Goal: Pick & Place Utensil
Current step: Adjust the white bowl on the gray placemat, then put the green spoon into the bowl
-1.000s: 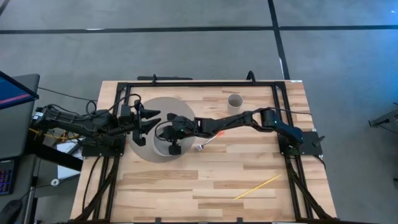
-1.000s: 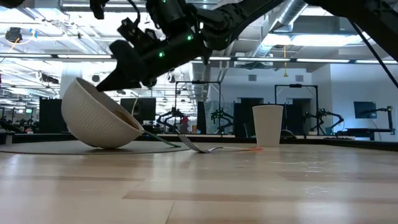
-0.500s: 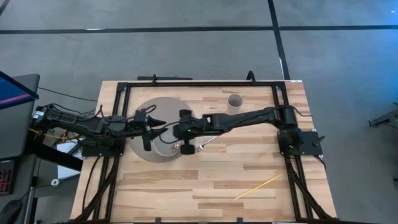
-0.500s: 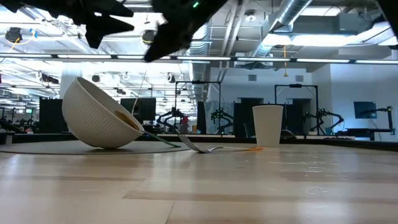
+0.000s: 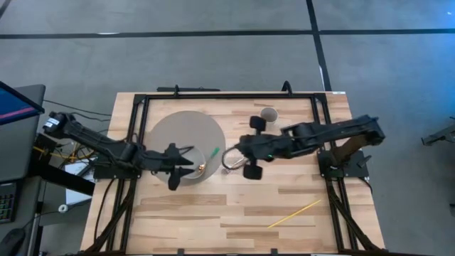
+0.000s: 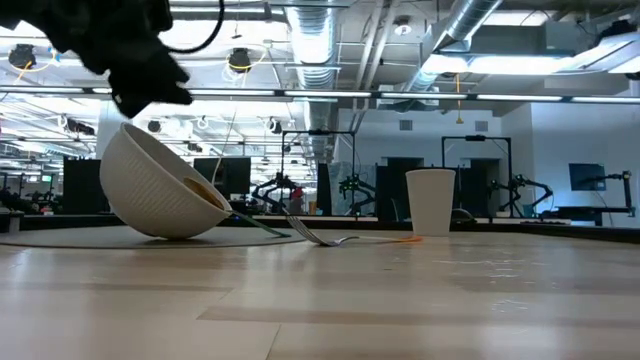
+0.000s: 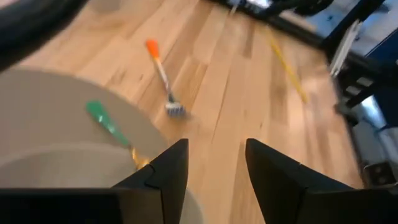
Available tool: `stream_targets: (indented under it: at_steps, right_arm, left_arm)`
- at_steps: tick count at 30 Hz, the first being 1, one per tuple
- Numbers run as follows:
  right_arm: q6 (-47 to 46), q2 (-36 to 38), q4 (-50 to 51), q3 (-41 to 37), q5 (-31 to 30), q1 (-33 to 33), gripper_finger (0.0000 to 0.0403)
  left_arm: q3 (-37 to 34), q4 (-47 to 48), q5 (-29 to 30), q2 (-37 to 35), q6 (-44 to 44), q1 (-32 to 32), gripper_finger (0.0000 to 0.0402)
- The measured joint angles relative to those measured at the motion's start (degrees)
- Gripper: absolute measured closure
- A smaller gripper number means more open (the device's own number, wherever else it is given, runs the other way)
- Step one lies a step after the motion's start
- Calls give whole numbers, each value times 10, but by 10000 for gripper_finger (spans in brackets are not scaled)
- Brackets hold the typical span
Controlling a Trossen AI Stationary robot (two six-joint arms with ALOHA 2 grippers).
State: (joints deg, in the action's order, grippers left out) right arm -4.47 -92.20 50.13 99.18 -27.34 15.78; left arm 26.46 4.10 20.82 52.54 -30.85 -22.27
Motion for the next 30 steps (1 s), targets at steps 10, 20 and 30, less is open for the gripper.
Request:
stream_targets:
  at_steps: [10, 20, 30]
  right_arm:
    - [3, -39, 18, -1, 0, 49, 402]
    - [4, -100, 28, -1, 0, 39, 402]
    - [-5, -53, 14, 0, 1, 45, 402]
  left_arm:
    - [0, 154, 92, 0, -76, -3, 294]
    - [0, 215, 61, 0, -137, -2, 332]
    - [0, 244, 93, 0, -166, -1, 367]
